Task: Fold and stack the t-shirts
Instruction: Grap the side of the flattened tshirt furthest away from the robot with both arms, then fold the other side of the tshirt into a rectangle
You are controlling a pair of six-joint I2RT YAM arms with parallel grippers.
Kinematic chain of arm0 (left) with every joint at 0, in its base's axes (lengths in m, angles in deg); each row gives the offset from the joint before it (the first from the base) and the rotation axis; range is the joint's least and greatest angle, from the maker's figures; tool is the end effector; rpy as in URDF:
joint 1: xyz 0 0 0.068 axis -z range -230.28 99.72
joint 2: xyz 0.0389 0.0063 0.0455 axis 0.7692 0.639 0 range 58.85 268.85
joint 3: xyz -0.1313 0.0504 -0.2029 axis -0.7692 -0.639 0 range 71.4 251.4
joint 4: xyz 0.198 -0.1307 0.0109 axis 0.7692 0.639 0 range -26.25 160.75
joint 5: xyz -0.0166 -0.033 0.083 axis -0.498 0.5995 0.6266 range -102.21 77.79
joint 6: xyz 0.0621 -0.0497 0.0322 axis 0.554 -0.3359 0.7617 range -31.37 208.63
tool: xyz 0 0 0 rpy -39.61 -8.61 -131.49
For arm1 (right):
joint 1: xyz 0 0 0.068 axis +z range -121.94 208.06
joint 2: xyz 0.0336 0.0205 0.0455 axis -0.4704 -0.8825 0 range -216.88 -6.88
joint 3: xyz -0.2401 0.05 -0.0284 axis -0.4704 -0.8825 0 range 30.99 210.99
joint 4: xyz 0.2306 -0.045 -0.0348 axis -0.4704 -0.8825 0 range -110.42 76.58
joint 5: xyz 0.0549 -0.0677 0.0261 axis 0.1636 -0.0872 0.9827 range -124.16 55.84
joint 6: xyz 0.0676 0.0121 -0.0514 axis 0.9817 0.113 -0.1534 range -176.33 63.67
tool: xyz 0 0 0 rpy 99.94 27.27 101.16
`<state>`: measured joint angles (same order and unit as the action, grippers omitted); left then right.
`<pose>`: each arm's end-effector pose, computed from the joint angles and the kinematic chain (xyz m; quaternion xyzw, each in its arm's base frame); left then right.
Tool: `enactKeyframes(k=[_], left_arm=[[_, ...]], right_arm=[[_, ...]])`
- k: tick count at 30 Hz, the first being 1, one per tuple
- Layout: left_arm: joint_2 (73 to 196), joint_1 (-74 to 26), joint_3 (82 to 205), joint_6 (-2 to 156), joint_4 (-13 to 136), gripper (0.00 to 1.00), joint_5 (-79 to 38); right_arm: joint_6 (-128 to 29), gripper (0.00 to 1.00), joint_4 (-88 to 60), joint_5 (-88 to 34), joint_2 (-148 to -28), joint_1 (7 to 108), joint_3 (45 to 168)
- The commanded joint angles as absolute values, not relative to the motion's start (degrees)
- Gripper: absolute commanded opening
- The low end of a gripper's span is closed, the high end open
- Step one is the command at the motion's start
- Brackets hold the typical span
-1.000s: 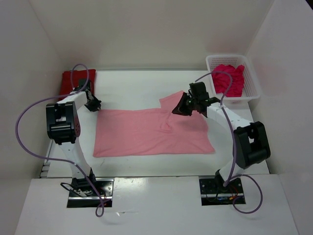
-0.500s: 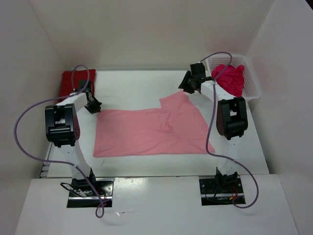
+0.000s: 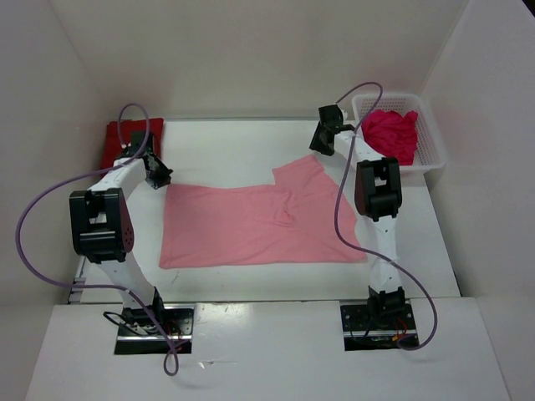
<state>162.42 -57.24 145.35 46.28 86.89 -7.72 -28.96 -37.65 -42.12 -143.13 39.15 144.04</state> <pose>0.3827 0.0528 0.1688 -0.4063 0.8554 -0.0616 0.3152 0.5096 0.0892 0.1366 0.1565 0.9166 0.0582 0.3633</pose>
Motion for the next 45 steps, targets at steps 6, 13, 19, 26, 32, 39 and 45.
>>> enactKeyframes(k=[6,13,19,26,32,39,45], left_arm=[[160.2,-57.0,143.6,45.8,87.7,0.0,-8.2],[160.2,-56.4,143.0,45.8,87.7,0.0,-8.3],[160.7,-56.4,143.0,45.3,86.6,0.0,-9.4],[161.9,-56.4,143.0,45.3,86.1,0.0,-9.4],[161.9,-56.4,143.6,45.3,86.1,0.0,-10.5],[160.2,-56.4,143.0,45.3,86.6,0.0,-12.2],[153.7,-56.4,139.9,45.3,88.2,0.0,-13.9]], right_arm=[[-31.0,0.43,-41.5,-40.0,-147.9,39.3,151.6],[-30.0,0.41,-43.3,-39.4,-149.0,41.2,153.1],[-30.0,0.41,-42.6,-42.8,-146.5,41.2,147.3],[-30.5,0.15,-44.2,-42.2,-146.3,41.2,148.9],[-29.9,0.0,-44.7,-42.2,-143.7,41.2,150.2],[-26.5,0.0,-42.3,-37.1,-129.6,38.7,139.5],[-23.2,0.0,-38.6,-34.9,-115.0,38.0,118.7]])
